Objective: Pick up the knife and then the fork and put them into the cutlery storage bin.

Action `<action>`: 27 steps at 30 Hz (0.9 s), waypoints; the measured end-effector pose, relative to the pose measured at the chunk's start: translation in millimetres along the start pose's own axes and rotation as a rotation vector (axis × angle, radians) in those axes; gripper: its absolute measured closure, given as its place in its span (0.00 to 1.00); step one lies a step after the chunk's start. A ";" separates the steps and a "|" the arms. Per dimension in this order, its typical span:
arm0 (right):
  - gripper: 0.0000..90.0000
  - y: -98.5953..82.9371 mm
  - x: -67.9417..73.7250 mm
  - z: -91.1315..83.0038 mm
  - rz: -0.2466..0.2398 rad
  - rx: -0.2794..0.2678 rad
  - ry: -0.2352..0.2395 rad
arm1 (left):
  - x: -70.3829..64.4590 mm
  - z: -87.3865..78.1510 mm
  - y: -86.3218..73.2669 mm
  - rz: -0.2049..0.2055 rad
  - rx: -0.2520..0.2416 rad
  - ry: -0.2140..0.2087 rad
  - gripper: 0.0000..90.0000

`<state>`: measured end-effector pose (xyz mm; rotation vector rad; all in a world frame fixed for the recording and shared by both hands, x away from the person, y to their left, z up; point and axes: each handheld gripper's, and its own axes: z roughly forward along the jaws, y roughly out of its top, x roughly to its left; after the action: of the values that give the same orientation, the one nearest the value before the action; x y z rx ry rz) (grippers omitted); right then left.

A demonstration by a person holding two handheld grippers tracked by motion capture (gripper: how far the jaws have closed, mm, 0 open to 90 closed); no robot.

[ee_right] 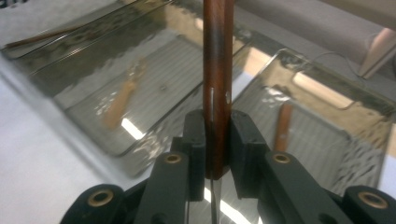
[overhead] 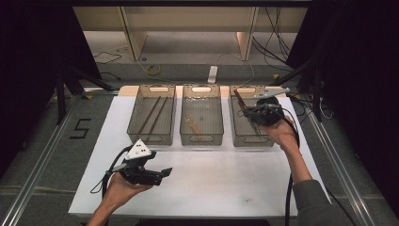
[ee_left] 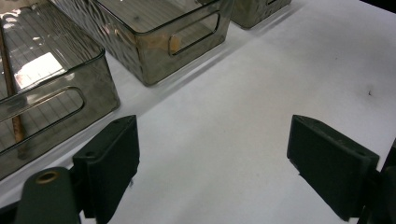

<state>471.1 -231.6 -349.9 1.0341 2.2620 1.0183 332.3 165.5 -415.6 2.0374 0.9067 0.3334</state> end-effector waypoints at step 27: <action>0.85 -3.6 -45.3 55.9 0.174 0.108 -0.148 | 0.1 -1.9 -3.3 0.005 0.014 0.007 0.18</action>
<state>533.5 -244.2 -383.5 1.3258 2.1563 0.8632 329.9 168.0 -417.1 2.0524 0.9103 0.3378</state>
